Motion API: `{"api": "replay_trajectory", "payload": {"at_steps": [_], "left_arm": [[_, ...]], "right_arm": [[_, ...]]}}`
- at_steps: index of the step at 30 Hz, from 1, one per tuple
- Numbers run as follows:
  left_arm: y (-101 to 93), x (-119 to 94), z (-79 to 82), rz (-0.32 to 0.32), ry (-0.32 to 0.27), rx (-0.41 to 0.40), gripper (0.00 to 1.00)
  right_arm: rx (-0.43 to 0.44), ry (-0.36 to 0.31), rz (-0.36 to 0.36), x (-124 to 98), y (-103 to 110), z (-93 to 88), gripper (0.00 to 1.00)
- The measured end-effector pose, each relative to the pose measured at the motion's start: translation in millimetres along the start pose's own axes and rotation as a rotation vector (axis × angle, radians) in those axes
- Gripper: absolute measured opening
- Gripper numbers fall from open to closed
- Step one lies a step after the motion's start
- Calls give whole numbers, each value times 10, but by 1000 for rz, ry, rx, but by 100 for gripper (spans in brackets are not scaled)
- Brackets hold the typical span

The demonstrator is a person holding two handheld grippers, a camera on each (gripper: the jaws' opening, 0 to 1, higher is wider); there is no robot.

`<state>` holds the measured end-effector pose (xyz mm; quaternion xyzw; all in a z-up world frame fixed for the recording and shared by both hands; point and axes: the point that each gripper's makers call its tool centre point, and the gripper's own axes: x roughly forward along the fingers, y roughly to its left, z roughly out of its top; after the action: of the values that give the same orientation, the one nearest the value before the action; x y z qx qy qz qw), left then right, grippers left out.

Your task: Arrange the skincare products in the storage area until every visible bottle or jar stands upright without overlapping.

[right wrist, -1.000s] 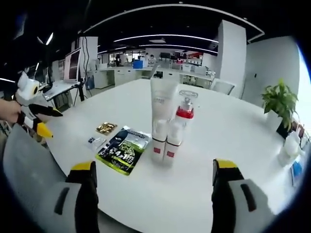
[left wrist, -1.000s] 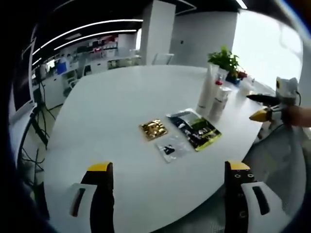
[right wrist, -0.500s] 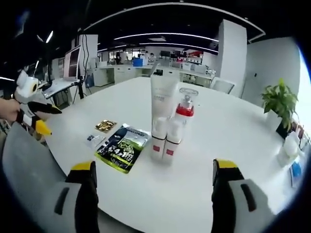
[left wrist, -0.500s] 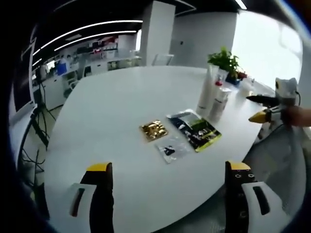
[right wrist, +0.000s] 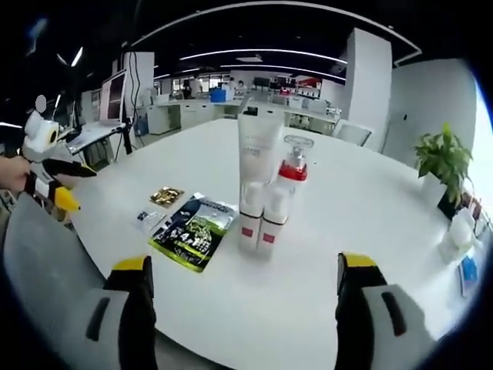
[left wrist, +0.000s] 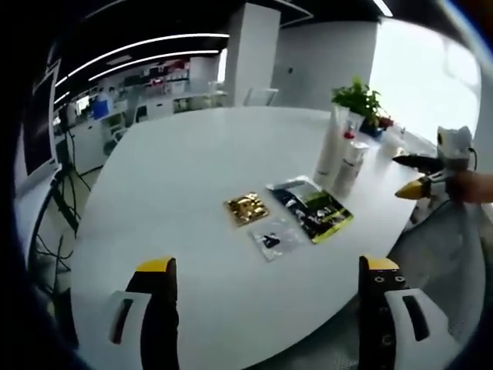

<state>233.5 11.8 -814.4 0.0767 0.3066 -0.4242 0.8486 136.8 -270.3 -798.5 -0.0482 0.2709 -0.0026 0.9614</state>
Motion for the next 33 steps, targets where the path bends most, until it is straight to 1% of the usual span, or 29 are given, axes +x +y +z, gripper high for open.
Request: {"api": "replay_trajectory", "payload": {"at_steps": [6, 11, 18, 33], "left_arm": [[-21, 10, -21, -6, 11, 17, 96], [-14, 14, -24, -10, 11, 2, 96], [-16, 11, -19, -11, 8, 4, 95], [2, 14, -44, -3, 20, -5, 94]], "right_arm": [[9, -6, -8, -14, -22, 1, 99], [5, 1, -9, -9, -18, -10, 99], [7, 3, -12, -14, -15, -7, 99], [2, 8, -8, 3, -17, -24, 99]]}}
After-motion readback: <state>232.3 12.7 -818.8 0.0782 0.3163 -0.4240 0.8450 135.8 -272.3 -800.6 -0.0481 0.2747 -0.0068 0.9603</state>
